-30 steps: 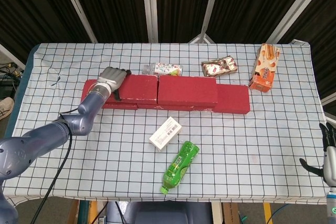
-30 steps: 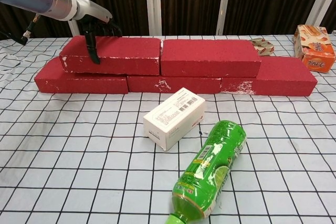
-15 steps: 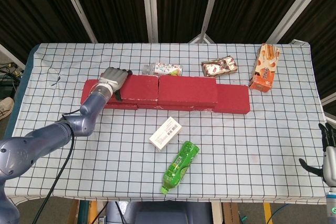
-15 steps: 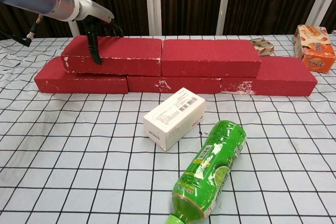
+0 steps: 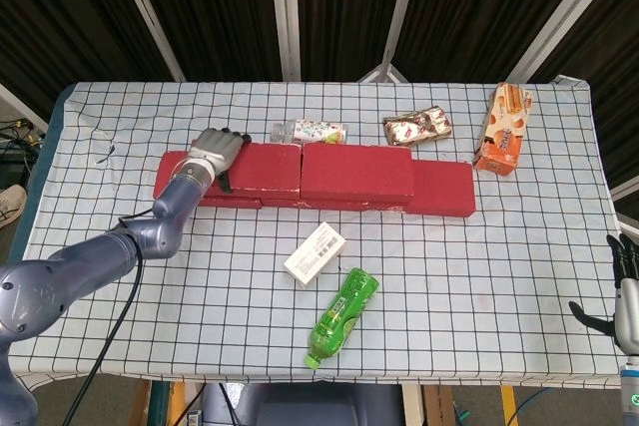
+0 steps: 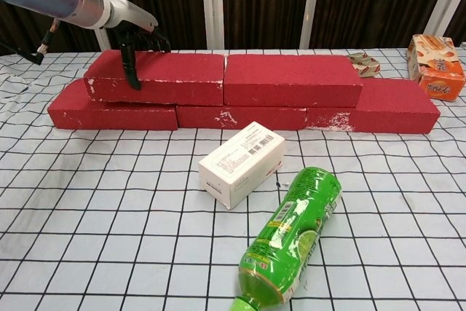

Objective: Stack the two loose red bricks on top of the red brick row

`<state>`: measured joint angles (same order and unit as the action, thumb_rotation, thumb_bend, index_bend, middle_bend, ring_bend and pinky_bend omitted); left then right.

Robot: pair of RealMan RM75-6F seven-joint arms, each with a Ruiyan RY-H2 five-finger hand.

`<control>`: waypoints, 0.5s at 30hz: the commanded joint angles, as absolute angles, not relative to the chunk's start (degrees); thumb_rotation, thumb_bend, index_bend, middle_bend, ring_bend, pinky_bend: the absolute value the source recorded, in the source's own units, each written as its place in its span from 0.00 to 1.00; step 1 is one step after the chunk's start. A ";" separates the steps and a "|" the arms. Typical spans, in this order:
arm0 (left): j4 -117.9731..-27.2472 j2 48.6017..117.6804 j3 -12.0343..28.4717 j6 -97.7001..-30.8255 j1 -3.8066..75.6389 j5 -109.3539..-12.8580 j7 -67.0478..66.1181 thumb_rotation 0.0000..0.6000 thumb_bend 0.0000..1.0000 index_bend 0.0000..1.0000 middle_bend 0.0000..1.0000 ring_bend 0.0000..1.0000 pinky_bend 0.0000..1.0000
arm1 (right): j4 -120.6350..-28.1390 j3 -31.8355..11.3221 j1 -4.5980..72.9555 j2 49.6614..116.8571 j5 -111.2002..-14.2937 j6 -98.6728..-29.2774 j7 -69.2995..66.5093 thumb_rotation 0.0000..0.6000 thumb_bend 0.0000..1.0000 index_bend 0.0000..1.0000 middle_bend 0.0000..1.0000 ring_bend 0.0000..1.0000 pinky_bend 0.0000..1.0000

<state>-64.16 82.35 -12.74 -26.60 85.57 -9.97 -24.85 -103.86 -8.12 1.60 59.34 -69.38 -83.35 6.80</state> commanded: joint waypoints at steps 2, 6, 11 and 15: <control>-64.52 82.25 -12.94 -26.80 85.91 -9.33 -25.16 1.00 0.11 0.14 0.12 0.09 0.20 | -103.90 -8.08 1.56 59.32 -69.40 -83.40 6.76 1.00 0.21 0.00 0.00 0.00 0.00; -64.60 82.45 -13.59 -27.01 86.37 -8.33 -25.92 1.00 0.10 0.13 0.11 0.09 0.20 | -103.93 -8.10 1.52 59.21 -69.28 -83.38 6.63 1.00 0.21 0.00 0.00 0.00 0.00; -64.56 82.88 -13.89 -27.48 86.77 -7.29 -26.65 1.00 0.10 0.12 0.11 0.08 0.20 | -104.15 -8.05 1.54 58.93 -69.00 -83.05 6.63 1.00 0.21 0.00 0.00 0.00 0.00; -64.69 83.00 -13.95 -27.67 86.99 -6.65 -27.10 1.00 0.10 0.12 0.10 0.07 0.20 | -104.17 -8.02 1.56 58.89 -69.06 -82.99 6.50 1.00 0.21 0.00 0.00 0.00 0.00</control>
<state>-64.67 82.98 -13.94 -27.65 86.97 -6.67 -27.06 -104.17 -8.02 1.56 58.90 -69.06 -83.00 6.51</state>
